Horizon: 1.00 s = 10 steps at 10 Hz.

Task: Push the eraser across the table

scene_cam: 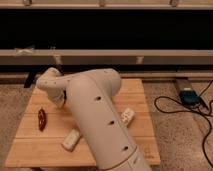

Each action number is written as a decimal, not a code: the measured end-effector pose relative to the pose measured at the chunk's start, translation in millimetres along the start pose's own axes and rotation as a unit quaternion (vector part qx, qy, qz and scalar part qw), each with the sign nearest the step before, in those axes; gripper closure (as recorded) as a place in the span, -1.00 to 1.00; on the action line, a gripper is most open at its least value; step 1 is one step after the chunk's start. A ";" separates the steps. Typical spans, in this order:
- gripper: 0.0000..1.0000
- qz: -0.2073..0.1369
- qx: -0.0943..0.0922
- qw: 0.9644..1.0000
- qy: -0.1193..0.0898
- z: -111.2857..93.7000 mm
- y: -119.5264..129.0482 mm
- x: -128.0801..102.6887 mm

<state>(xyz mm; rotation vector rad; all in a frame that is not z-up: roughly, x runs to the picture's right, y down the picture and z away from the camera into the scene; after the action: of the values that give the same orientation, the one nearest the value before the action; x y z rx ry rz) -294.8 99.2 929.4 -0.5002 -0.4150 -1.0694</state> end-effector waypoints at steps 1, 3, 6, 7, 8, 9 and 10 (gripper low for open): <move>1.00 0.003 0.001 1.000 0.001 0.3 -1.2 4.3; 1.00 0.010 0.004 1.000 0.006 0.0 -3.0 15.2; 1.00 0.024 0.017 1.000 0.011 -4.9 -2.9 32.1; 1.00 0.027 0.022 0.999 0.012 -9.1 -1.8 36.1; 1.00 0.029 0.027 0.999 0.011 -13.4 -0.6 37.8; 1.00 0.028 0.035 0.999 0.011 -22.1 -0.7 37.1; 1.00 0.027 0.044 0.999 0.010 -34.1 -1.1 36.5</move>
<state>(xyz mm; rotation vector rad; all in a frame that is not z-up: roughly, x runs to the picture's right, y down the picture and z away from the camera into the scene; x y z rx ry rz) -277.6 52.9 921.9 -0.4198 -0.4268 -0.9997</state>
